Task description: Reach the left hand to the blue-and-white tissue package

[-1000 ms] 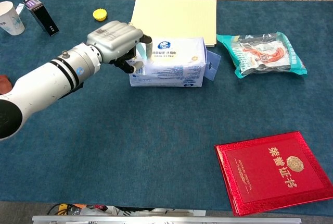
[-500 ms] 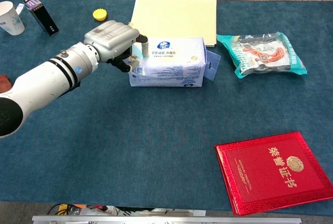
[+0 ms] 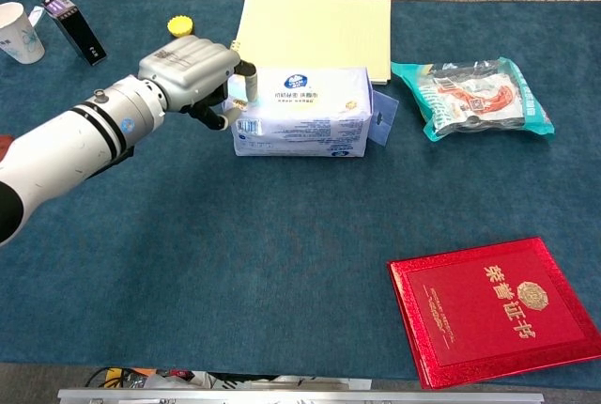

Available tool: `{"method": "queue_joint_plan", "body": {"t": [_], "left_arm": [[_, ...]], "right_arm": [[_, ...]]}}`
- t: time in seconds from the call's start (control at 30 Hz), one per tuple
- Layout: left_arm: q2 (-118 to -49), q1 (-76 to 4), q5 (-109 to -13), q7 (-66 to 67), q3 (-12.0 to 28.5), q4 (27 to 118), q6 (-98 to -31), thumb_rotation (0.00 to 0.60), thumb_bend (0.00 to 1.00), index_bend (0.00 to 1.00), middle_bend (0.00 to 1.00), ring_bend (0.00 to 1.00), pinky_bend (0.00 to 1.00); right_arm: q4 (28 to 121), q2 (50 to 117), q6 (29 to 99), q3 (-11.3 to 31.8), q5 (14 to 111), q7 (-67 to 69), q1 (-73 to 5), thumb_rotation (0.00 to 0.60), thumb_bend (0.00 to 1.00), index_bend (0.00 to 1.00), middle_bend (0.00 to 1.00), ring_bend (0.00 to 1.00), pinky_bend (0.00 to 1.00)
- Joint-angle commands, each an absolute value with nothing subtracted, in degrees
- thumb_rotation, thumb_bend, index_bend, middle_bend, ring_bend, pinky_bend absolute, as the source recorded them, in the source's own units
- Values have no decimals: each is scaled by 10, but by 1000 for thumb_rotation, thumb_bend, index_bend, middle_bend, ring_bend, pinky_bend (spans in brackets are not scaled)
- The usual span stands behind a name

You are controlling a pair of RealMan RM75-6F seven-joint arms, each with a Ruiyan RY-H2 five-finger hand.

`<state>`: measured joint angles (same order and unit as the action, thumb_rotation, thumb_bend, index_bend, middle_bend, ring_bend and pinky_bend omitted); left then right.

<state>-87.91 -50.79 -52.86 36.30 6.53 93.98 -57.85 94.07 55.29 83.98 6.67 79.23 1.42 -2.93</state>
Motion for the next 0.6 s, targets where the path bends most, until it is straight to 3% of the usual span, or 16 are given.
{"method": "queue_joint_plan", "body": {"t": [0.03,0.6], "left_arm": [[-878,-508,-528,366,64,942,-578,600,427,384,968,945,905],[-895,-513,-533,348,72,930,-569,600,427,384,968,945,905]], "right_arm": [[942,552,841,67,793,14,-29,600,363,380,414,267,312],[944,549,845,66,792,16,-24,600,363,380,414,267,312]]}}
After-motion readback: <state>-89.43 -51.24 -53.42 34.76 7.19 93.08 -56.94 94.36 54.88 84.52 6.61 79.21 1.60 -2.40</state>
